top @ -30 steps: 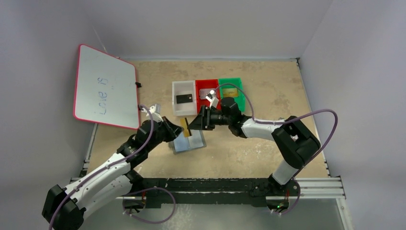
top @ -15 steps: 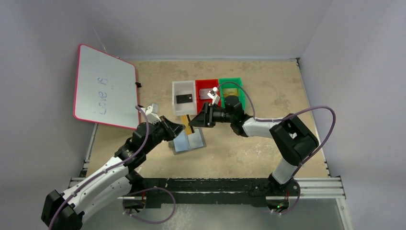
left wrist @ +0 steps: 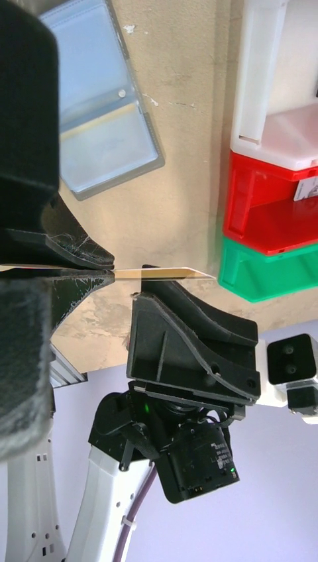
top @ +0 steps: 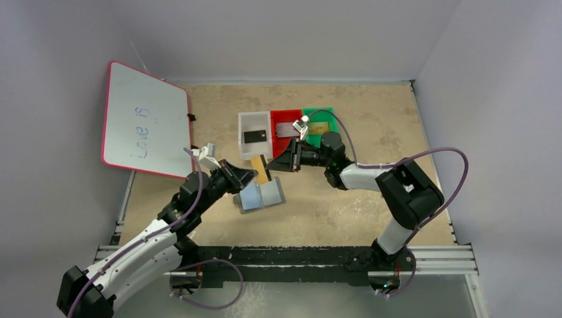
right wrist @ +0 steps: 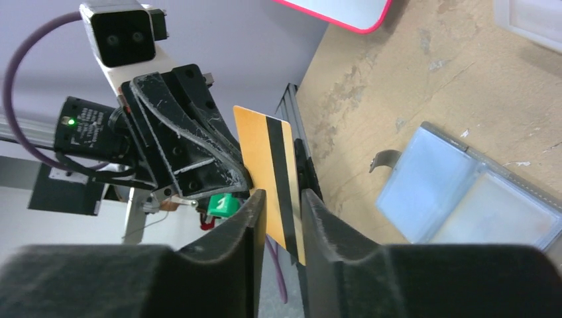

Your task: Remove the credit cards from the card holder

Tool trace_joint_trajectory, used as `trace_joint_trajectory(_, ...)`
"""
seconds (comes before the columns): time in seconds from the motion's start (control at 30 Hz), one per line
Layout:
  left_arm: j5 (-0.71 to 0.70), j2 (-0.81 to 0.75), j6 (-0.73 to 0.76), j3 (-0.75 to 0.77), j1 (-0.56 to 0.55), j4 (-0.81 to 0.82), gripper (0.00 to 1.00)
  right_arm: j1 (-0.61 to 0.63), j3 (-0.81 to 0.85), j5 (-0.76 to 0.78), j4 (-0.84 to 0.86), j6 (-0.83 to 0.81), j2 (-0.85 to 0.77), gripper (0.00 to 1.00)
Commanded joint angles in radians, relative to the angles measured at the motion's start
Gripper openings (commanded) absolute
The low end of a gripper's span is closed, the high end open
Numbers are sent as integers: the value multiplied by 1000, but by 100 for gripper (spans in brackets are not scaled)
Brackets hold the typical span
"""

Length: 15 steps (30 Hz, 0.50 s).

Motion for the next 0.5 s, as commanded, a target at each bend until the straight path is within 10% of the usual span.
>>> trace_joint_trajectory(0.0, -4, -5, -11, -8, 3, 75, 0, -12, -15, -46, 108, 44, -55, 23)
trace_joint_trajectory(0.47, -3, 0, -24, -13, 2, 89, 0, -16, -16, -73, 154, 61, -46, 2)
